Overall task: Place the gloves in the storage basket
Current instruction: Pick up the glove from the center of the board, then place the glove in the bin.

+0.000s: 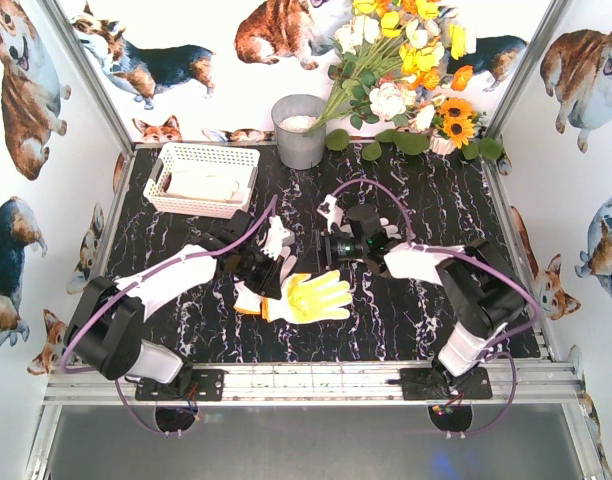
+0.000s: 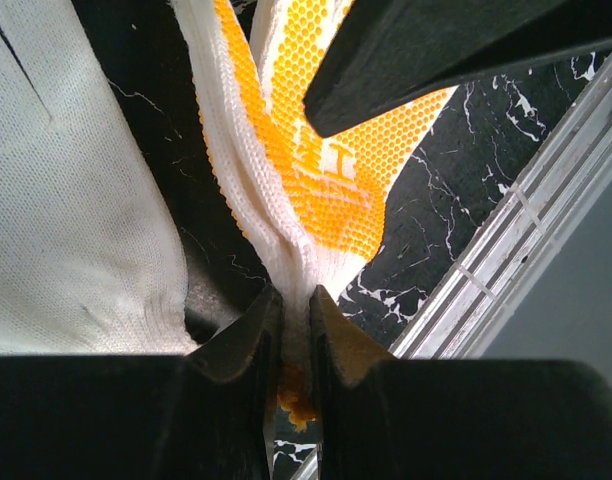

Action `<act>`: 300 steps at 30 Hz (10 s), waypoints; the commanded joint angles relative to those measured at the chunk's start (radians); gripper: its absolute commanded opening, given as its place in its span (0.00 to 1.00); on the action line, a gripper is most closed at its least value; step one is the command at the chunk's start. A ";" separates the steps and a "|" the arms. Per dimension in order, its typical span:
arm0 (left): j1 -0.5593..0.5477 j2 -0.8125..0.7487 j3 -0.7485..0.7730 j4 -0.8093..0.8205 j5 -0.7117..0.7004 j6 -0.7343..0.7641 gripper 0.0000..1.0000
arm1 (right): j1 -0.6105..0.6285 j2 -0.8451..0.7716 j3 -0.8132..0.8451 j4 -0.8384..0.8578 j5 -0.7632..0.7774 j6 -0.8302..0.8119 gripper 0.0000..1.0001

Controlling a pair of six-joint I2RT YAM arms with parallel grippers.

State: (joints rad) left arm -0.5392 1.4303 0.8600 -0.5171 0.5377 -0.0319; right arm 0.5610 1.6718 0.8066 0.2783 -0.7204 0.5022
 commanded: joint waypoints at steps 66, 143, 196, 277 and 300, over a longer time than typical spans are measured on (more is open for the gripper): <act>0.064 -0.208 -0.497 0.780 -0.079 -0.690 0.42 | 0.146 0.071 -0.078 0.098 0.275 0.013 0.00; 0.157 0.339 0.943 -0.447 -0.545 0.000 0.00 | -0.024 -0.479 -0.082 -0.384 0.444 0.105 0.72; 0.528 0.721 1.353 -0.357 -0.434 0.076 0.00 | 0.068 -0.210 0.048 -0.285 0.367 0.216 0.70; 0.741 0.830 1.405 -0.262 -0.420 0.088 0.00 | 0.155 -0.217 0.066 -0.318 0.441 0.245 0.69; 0.673 0.787 1.447 -0.234 -0.088 -0.019 0.00 | 0.170 -0.195 0.054 -0.286 0.440 0.257 0.69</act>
State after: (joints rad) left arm 0.1608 2.2543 2.2478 -0.7887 0.3725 -0.0254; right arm 0.7250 1.4952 0.8711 -0.0753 -0.2863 0.7517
